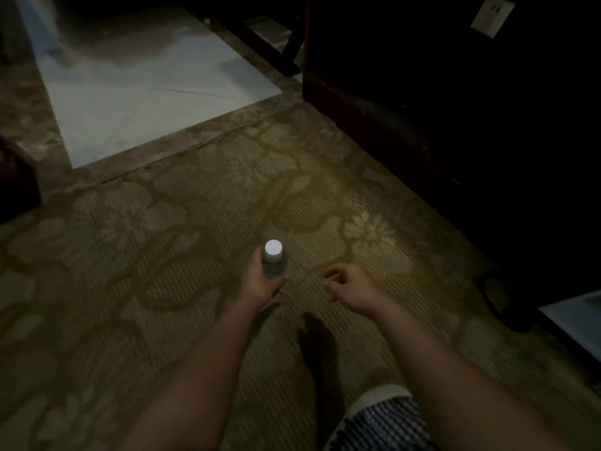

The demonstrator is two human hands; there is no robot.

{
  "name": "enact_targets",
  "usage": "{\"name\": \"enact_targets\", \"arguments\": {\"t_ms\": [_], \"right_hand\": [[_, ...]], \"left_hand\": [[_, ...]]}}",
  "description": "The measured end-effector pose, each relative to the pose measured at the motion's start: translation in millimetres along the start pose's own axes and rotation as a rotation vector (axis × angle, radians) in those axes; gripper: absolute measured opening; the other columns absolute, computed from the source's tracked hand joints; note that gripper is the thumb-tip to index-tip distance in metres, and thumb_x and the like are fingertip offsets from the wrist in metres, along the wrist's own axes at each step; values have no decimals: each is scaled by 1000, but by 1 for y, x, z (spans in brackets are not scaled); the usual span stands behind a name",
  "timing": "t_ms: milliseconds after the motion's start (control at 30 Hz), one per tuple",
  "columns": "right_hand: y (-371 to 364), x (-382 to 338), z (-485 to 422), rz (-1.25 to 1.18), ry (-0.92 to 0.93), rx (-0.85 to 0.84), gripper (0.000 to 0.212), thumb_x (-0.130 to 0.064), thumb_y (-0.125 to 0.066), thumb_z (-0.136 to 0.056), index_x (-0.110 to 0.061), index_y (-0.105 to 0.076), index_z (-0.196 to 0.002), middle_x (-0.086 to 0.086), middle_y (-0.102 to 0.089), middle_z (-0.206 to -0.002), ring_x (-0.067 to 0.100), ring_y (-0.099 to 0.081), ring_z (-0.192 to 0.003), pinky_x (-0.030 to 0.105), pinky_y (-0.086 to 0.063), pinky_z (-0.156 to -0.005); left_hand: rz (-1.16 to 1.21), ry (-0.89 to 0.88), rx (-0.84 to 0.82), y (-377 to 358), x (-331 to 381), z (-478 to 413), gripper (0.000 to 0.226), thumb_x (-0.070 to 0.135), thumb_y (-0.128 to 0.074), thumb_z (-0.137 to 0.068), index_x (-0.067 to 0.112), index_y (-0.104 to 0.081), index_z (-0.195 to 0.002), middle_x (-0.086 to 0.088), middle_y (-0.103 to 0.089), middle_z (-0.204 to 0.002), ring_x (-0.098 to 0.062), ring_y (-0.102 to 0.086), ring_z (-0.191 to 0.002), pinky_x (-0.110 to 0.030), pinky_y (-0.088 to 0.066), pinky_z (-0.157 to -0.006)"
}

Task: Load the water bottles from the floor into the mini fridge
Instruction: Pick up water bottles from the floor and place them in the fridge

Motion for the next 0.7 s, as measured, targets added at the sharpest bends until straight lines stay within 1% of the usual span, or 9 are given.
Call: {"name": "enact_targets", "arguments": {"t_ms": [67, 133, 200, 267, 400, 467, 500, 600, 700], "right_hand": [[1, 5, -1, -8, 10, 24, 27, -13, -55, -92, 0, -59, -115, 12, -57, -88, 22, -57, -72, 29, -45, -72], [2, 7, 0, 2, 20, 31, 28, -14, -55, -92, -1, -58, -117, 12, -57, -90, 21, -57, -80, 28, -44, -75], [3, 7, 0, -7, 11, 25, 28, -17, -55, -92, -5, -58, -117, 10, -59, -92, 22, -58, -83, 29, -45, -76], [4, 5, 0, -21, 5, 30, 28, -19, -55, -92, -7, -58, -118, 9, -60, -93, 23, -59, -86, 33, -48, -79], [5, -1, 5, -6, 22, 76, 37, -19, -59, -90, -8, -54, -125, 8, -59, -93, 27, -61, -93, 37, -49, -87], [9, -6, 11, -16, 50, 106, 43, -18, -60, -89, -8, -50, -130, 9, -58, -96, 24, -59, -91, 34, -48, -85], [13, -10, 16, -8, 68, 114, 46, -18, -61, -88, -9, -48, -131, 10, -60, -99, 23, -58, -93, 31, -46, -84], [32, -19, 32, 90, 106, 102, 51, -22, -61, -89, -12, -45, -135, 13, -62, -115, 23, -58, -106, 25, -40, -80], [56, -25, 48, 226, 122, 93, 48, -27, -62, -88, -13, -49, -132, 10, -62, -118, 23, -59, -108, 28, -44, -82]], "left_hand": [[-5, -4, 23, -5, 1, -5, 75, 8, -76, -73, 10, -37, -138, -11, -50, -137, -26, -46, -129, -37, -36, -106], [-36, -17, 44, -10, 3, -8, 71, 12, -76, -74, 9, -40, -135, -12, -53, -134, -26, -49, -126, -39, -39, -106], [-123, -41, 41, -14, 7, -7, 68, 18, -76, -74, 12, -43, -134, -11, -56, -131, -26, -51, -123, -38, -41, -103], [-245, -78, 23, -18, 11, -3, 69, 25, -76, -74, 16, -43, -134, -9, -58, -129, -25, -53, -120, -37, -42, -100], [-329, -111, -72, -28, 18, 13, 63, 29, -77, -73, 14, -50, -129, -8, -61, -125, -24, -56, -116, -31, -42, -94], [-378, -157, -132, -33, 21, 23, 61, 32, -78, -70, 14, -54, -123, -10, -65, -119, -23, -60, -110, -31, -46, -91], [-404, -169, -161, -35, 24, 27, 59, 34, -78, -70, 14, -56, -121, -9, -66, -117, -23, -62, -107, -31, -48, -89], [-443, -209, -228, -43, 37, 41, 57, 41, -78, -66, 19, -60, -116, -4, -69, -109, -21, -65, -100, -33, -52, -84], [-458, -282, -300, -50, 57, 56, 57, 45, -78, -63, 23, -61, -112, 1, -70, -105, -15, -65, -95, -34, -53, -83]]}}
Point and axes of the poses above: each hand's wrist, its own z-axis away from the middle knuckle, its own y-axis out of the back of the hand, x = y × z, the point moved 2 cm from there along -z, towards the middle knuckle
